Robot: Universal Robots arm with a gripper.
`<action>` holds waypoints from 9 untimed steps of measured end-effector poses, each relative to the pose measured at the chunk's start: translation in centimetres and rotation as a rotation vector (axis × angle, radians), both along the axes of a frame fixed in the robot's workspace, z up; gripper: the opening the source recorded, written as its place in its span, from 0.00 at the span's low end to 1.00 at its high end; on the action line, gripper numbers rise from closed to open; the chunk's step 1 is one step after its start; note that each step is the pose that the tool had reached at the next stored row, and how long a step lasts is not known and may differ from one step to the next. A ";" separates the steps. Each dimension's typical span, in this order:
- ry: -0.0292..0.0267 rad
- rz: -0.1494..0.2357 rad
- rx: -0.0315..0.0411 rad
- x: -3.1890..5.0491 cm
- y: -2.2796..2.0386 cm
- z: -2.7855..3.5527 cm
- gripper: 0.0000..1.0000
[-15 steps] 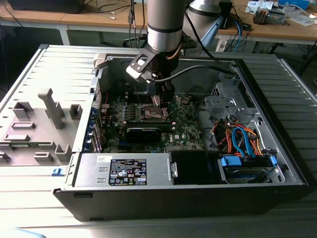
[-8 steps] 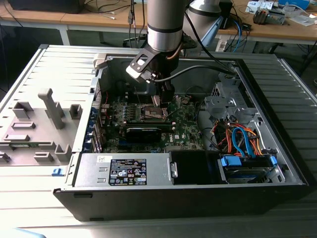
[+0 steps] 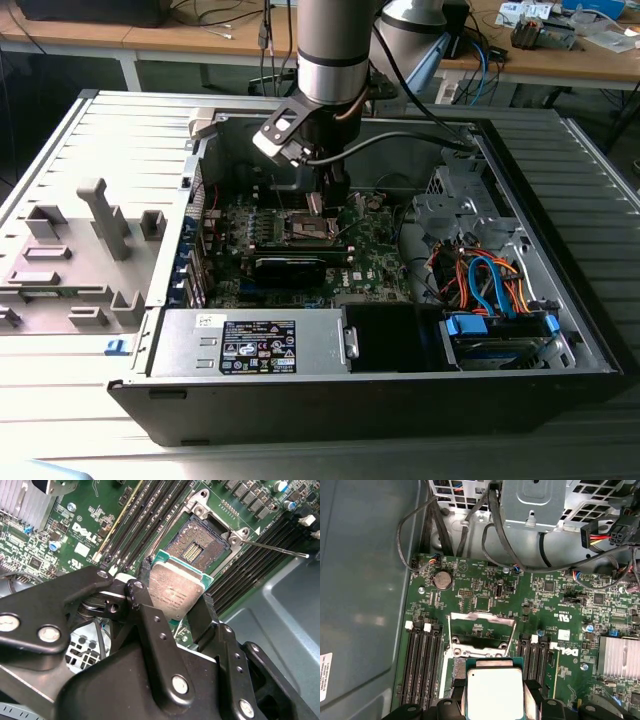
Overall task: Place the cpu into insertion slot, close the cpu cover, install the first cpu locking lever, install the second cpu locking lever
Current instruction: 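Place the cpu into insertion slot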
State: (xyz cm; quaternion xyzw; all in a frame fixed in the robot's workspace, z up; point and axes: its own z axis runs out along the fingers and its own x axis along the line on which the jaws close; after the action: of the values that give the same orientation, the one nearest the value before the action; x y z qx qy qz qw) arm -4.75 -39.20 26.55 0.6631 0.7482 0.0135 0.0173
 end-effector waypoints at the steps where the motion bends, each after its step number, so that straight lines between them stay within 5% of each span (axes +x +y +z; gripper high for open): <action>1: 0.0000 -0.002 0.0000 0.00 0.00 0.00 0.55; 9: 0.0000 -0.029 0.0000 0.00 0.00 -0.03 0.55</action>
State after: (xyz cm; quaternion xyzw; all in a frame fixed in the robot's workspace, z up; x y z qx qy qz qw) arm -4.75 -39.20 26.53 0.6737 0.7387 0.0133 0.0175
